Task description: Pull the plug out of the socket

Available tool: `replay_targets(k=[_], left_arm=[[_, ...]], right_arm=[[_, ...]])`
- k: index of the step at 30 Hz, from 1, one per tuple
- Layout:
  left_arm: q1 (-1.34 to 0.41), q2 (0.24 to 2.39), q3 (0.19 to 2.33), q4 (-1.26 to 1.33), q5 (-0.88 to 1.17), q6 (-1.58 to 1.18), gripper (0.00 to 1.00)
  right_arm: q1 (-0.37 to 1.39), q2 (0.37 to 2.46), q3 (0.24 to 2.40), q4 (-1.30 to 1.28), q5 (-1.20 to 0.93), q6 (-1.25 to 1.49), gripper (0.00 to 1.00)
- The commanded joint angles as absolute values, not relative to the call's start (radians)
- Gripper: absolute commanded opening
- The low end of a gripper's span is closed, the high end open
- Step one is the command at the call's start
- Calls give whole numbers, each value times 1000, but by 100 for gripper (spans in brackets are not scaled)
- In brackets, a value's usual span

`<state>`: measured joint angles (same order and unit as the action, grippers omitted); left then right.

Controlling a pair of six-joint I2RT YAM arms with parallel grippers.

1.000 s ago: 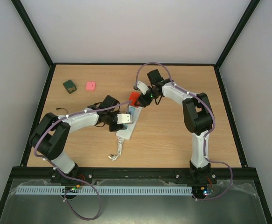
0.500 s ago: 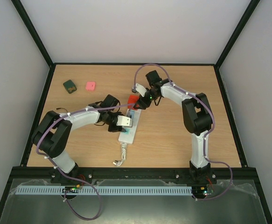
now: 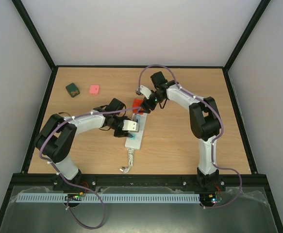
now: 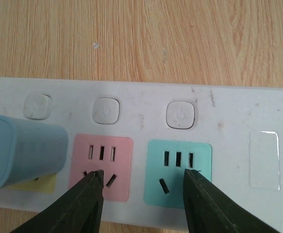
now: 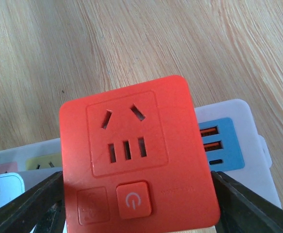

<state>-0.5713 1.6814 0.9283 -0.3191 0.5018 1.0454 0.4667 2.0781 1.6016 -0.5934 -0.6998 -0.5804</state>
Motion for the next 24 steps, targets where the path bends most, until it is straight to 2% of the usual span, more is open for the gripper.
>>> replay_targets(k=[1,7,14,20,24], left_arm=[[-580,1726,932,-327,475,1069,49],[-594,1728,949,-347,477,1073,51],[-613,1749,959,-338,458,1048,58],[-614,1762,975,-368,461,1044,61],[-612,1741,979,-365,474,1023,57]], right_arm=[[484,2101,1631,-608,-717,-590,76],[489,2107,1626,-586,-693,-624,78],[491,2129,1633,-586,-700,-654,77],[491,2124,1628,-590,-708,-662,60],[491,2105,1597,-572,-689,-658,54]])
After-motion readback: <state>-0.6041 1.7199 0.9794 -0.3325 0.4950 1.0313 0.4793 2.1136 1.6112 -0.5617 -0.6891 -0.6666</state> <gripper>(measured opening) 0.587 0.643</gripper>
